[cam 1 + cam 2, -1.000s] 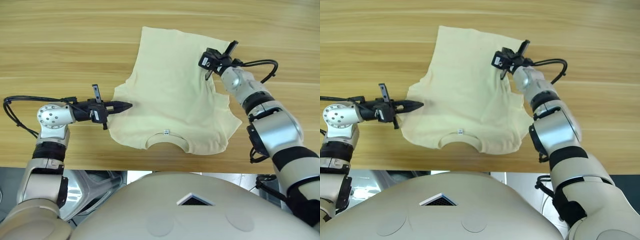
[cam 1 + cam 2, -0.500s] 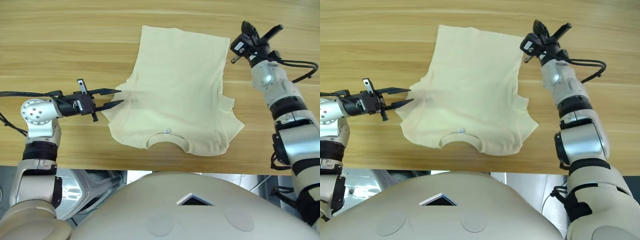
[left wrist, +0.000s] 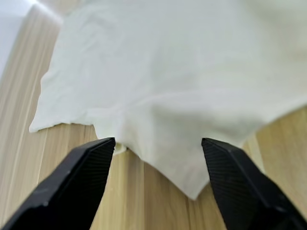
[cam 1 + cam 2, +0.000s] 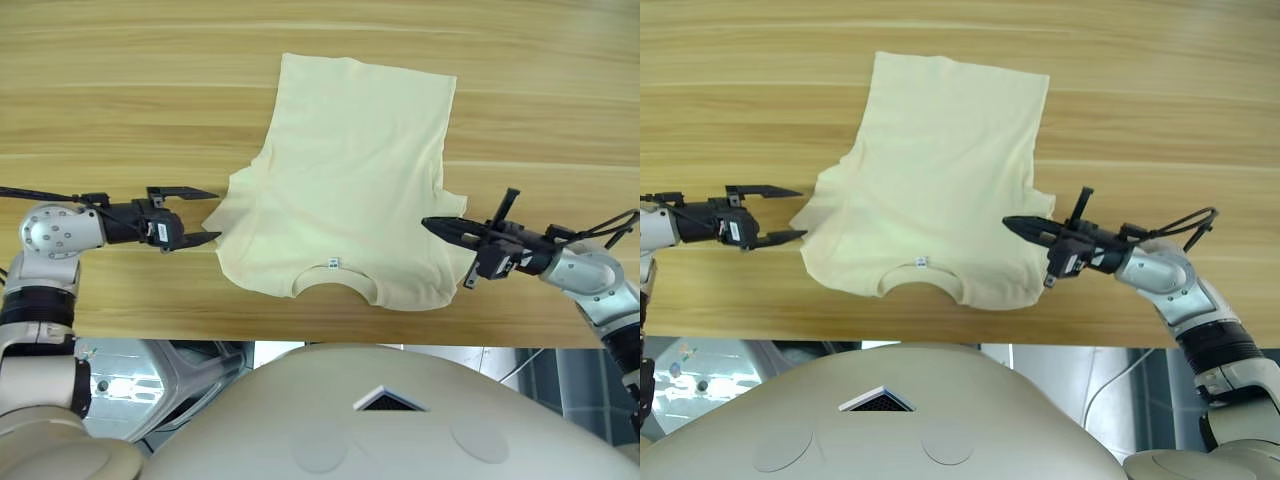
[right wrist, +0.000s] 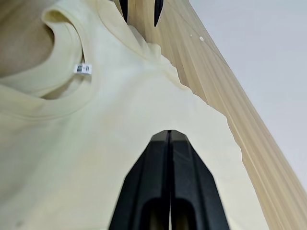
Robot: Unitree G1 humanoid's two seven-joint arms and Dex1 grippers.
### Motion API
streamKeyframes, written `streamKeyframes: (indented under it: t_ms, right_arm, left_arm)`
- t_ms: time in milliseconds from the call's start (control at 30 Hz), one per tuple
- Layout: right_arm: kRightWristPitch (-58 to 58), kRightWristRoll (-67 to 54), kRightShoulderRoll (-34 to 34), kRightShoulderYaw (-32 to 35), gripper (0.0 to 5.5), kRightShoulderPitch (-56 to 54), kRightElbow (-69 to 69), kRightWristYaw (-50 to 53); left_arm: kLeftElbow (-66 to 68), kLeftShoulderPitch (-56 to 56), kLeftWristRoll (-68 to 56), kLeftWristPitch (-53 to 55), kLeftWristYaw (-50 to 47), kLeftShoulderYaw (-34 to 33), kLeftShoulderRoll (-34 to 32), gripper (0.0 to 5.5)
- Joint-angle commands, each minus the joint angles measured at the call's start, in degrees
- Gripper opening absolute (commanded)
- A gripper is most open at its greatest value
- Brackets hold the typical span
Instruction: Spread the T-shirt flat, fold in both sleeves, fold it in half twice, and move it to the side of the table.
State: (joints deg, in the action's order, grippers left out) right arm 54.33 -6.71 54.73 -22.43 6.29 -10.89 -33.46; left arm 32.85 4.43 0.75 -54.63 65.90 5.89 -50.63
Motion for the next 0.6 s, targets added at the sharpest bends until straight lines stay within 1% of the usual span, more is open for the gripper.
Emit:
streamKeyframes:
  t_ms: [33,67,133,200,267,333,500,600]
  right_arm:
    - [-0.8,-1.0,-2.5,2.1,0.00,0.6,-2.7,-2.2]
    - [-0.9,-0.5,-3.2,2.5,0.00,0.7,-3.5,-2.3]
    - [-0.8,-0.1,-4.1,3.4,0.00,1.1,-4.0,-2.7]
    - [-0.6,-0.5,-4.2,4.5,0.00,1.8,-3.4,-3.2]
    - [-0.7,-1.0,-4.2,5.7,0.00,2.5,-2.5,-3.8]
    - [-0.8,-1.3,-4.5,6.6,0.00,2.8,-2.1,-4.4]
    - [-0.9,-1.9,-5.0,8.0,0.00,3.7,-1.3,-5.6]
    - [-0.9,-2.1,-5.6,8.6,0.00,4.1,-1.2,-6.2]
  left_arm:
    - [-4.9,-1.9,-6.6,0.6,0.3,-1.7,-3.6,3.93]
    - [-5.9,-2.3,-8.5,1.2,0.4,-2.1,-3.9,4.01]
    - [-5.6,-2.6,-7.8,1.6,-0.8,-2.6,-4.7,4.33]
    - [-2.4,-2.4,-1.4,0.9,-4.5,-2.5,-4.7,4.75]
    - [-0.3,-2.4,4.2,0.2,-8.0,-1.5,-4.0,5.03]
    - [-0.5,-3.2,7.8,-0.4,-10.5,-0.3,-3.1,5.36]
    - [-0.1,-4.3,14.8,-0.5,-15.4,2.3,-3.6,5.36]
    - [0.2,-3.8,16.4,-0.2,-17.3,3.4,-3.9,5.36]
